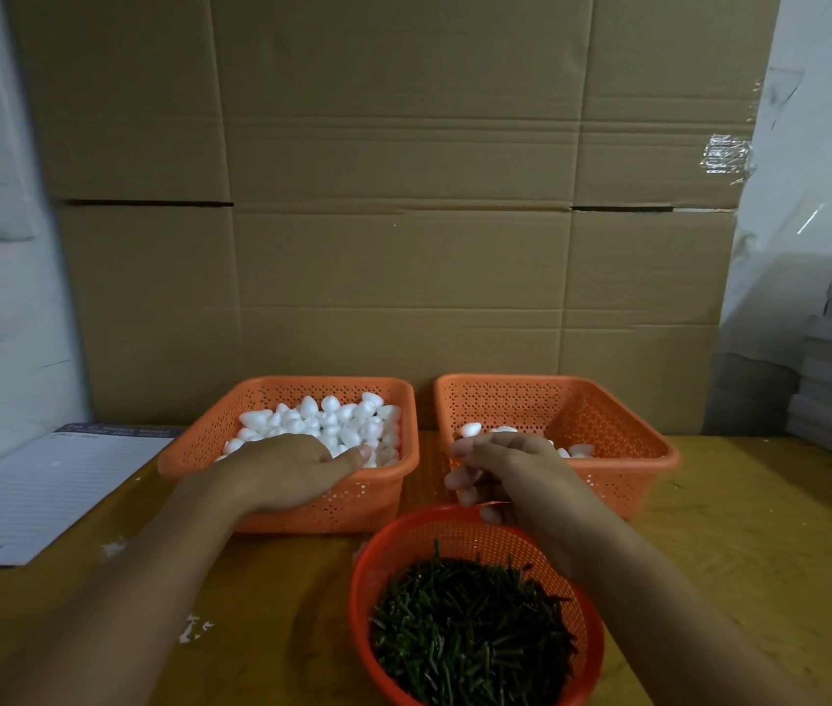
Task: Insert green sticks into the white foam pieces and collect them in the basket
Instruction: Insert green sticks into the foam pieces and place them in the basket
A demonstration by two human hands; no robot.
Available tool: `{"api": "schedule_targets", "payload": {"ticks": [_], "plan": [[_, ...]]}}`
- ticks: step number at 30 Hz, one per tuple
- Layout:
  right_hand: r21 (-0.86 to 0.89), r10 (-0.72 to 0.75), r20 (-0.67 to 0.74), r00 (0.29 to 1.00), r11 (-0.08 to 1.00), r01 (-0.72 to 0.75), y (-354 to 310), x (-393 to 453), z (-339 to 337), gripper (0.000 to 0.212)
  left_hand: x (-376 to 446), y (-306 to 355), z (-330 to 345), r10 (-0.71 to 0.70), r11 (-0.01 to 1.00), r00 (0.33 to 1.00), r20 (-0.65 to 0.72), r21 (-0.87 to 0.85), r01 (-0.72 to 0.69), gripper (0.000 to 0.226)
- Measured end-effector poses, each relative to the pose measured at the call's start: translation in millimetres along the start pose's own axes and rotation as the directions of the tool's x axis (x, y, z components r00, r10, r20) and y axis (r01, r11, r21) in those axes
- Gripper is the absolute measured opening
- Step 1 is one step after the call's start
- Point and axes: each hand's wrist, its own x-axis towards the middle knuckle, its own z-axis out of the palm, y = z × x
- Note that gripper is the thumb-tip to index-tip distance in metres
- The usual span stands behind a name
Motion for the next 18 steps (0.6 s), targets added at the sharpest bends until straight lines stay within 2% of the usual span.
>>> {"api": "schedule_targets", "payload": {"ticks": [3,9,15,18], "plan": [[0.000,0.000,0.000,1.000,1.000,0.000,-0.2,-0.1,-0.1,0.019,-3.0,-0.7,-1.0,0.005,0.998,1.000,-0.011,-0.059,-0.006,0.071],[0.004,0.000,-0.003,1.000,1.000,0.000,-0.3,-0.5,-0.3,0.019,-1.2,-4.3,-2.8,0.070,0.976,0.995,-0.070,-0.200,-0.083,0.068],[0.001,0.005,-0.004,1.000,1.000,-0.005,-0.7,-1.1,-0.5,0.019,-2.9,-5.6,-6.8,0.156,0.948,0.983,-0.099,-0.264,-0.177,0.052],[0.008,0.004,-0.007,1.000,1.000,-0.004,-1.3,-1.2,0.3,0.020,-4.0,-9.0,-11.5,0.164,0.937,0.981,-0.104,-0.294,-0.188,0.026]]}}
